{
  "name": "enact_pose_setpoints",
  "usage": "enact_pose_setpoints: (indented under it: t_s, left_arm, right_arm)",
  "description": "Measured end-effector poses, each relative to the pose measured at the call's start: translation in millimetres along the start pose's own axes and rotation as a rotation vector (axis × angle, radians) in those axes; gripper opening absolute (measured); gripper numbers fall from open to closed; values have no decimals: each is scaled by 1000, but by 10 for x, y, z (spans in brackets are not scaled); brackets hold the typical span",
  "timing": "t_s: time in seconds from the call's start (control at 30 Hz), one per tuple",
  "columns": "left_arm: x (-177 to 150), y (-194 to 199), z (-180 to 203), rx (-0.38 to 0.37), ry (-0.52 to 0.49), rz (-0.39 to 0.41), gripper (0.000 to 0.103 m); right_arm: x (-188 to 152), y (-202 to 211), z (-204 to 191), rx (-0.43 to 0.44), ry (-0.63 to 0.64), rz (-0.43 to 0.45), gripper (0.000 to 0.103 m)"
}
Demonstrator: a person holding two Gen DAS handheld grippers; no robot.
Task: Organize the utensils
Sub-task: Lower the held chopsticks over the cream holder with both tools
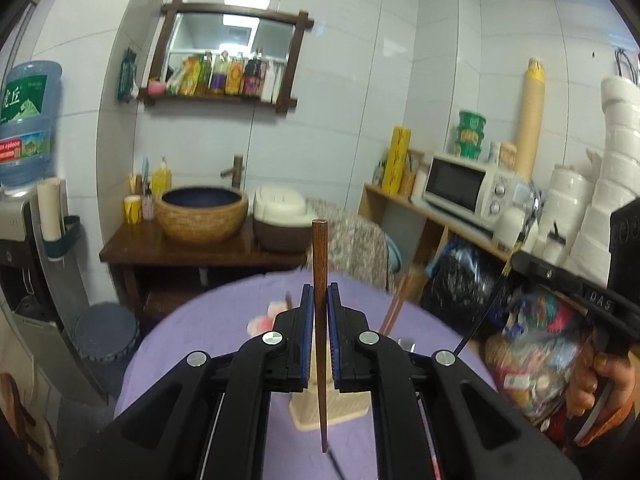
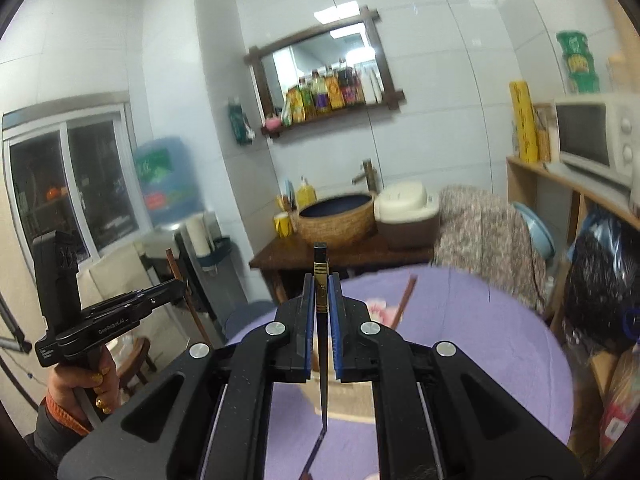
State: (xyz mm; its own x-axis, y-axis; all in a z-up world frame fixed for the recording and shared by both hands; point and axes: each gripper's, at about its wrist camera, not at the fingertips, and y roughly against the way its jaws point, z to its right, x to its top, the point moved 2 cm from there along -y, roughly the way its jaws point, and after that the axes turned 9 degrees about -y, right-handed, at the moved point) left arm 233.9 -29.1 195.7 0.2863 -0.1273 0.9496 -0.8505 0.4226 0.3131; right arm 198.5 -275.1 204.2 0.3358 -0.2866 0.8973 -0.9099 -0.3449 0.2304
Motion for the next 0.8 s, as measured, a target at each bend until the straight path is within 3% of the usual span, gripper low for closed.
enact_pose_setpoints:
  t_s: [0.1,0.23,0.37,0.5,0.8]
  left_arm:
    - [260,-129,-16,37,32,63,8]
    - [324,-377,-34,77,79,85,8]
    - [158,-672,27,127,59,74,8]
    - [-112,-838,33,159,50,53,8]
    - [-626,-1081,23,138,46,-61,8]
  right_arm:
    - [176,-80,-46,-30,14,48,8]
    - [211,-266,-39,-76,28,87,8]
    - [45,-511,43,-135,55,90,8]
    - [-234,-746,166,-162,41,32,8]
    - [-703,-1009,372,-189,18,-60,8]
